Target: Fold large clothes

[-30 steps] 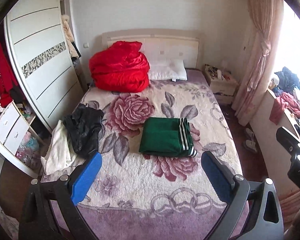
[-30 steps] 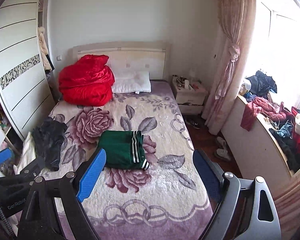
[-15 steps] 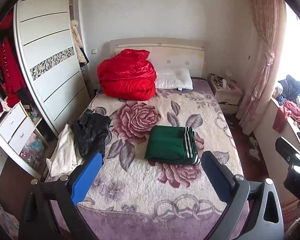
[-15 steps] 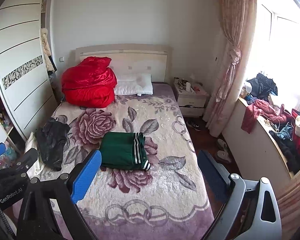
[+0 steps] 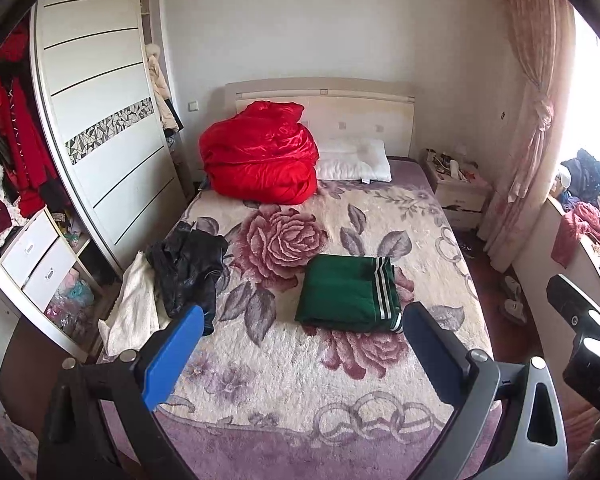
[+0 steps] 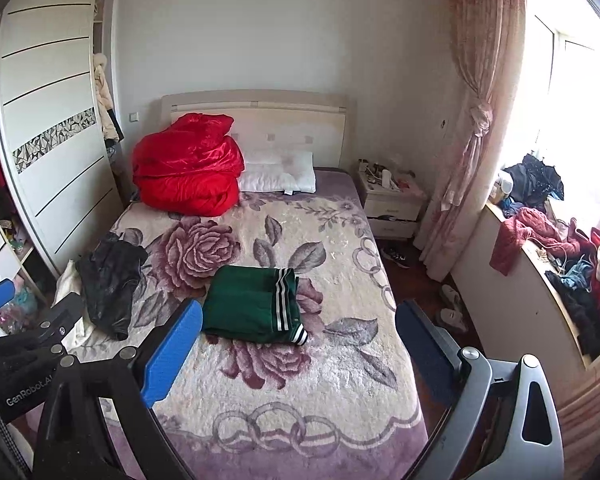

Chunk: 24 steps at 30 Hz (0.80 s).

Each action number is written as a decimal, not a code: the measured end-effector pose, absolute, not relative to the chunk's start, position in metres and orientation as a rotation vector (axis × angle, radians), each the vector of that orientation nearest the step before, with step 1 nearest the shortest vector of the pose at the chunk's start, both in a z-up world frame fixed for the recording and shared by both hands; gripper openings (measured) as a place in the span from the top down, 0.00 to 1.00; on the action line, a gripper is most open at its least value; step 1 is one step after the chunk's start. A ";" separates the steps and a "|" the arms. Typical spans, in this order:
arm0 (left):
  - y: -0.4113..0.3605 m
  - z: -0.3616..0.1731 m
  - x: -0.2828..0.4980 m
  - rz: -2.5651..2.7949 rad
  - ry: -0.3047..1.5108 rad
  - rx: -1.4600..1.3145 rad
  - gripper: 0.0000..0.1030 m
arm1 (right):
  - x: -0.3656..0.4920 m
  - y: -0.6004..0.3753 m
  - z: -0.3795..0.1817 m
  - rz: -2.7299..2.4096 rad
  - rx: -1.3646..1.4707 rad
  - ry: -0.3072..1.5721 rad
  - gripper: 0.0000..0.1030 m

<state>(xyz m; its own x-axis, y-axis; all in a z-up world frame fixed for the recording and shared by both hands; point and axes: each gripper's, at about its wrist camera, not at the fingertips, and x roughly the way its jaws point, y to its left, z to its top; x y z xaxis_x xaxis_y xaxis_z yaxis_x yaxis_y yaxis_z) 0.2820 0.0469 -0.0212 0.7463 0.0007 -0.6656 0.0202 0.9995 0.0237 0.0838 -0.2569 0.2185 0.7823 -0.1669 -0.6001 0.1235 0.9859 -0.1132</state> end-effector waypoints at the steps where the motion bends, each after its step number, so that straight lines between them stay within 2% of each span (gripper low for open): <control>1: 0.047 -0.021 0.282 -0.011 0.727 0.033 0.01 | 0.085 -0.257 0.219 -0.156 -0.069 0.655 0.04; 24: 0.039 -0.005 0.275 -0.012 0.699 0.039 0.01 | 0.087 -0.263 0.217 -0.150 -0.063 0.657 0.04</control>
